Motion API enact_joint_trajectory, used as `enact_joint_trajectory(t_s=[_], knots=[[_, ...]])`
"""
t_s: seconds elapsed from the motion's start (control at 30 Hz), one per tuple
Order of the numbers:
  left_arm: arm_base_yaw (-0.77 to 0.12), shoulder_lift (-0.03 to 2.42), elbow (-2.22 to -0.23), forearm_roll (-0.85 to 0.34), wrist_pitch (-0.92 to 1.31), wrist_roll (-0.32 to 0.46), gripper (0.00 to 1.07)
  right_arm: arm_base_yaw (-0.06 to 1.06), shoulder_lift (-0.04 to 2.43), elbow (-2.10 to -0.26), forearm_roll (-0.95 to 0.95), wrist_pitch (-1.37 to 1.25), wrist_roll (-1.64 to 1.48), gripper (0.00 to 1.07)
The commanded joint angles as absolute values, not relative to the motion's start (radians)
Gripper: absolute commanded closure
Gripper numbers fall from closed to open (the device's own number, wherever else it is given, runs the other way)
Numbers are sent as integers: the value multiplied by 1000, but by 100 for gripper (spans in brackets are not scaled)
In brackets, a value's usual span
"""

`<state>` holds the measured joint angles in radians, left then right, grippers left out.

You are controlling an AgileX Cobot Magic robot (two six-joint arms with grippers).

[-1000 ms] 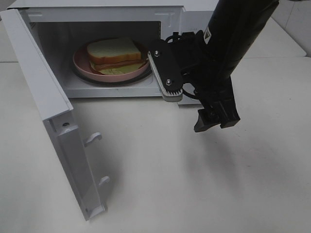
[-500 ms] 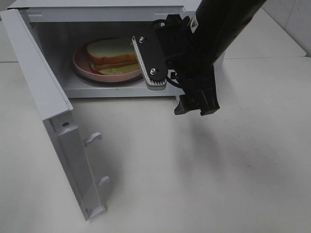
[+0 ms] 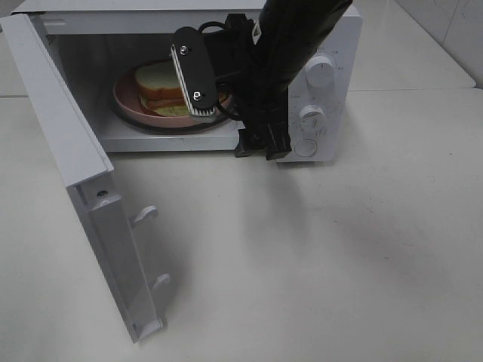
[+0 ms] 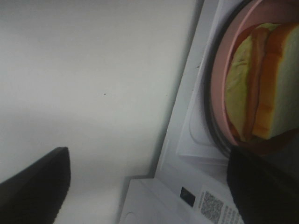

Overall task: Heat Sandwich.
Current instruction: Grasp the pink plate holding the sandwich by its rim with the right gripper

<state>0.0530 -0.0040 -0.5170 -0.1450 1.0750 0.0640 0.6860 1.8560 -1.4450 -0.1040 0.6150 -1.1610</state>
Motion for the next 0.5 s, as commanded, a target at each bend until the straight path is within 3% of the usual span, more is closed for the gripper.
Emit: enact_joint_trajectory(t_s=[0.03, 0.5], knots=[[55, -13, -514, -147, 1070, 59, 9, 688, 1888, -1477, -97, 591, -1152, 21], [55, -13, -514, -147, 1070, 59, 9, 688, 2117, -1685, -97, 539, -1100, 23]])
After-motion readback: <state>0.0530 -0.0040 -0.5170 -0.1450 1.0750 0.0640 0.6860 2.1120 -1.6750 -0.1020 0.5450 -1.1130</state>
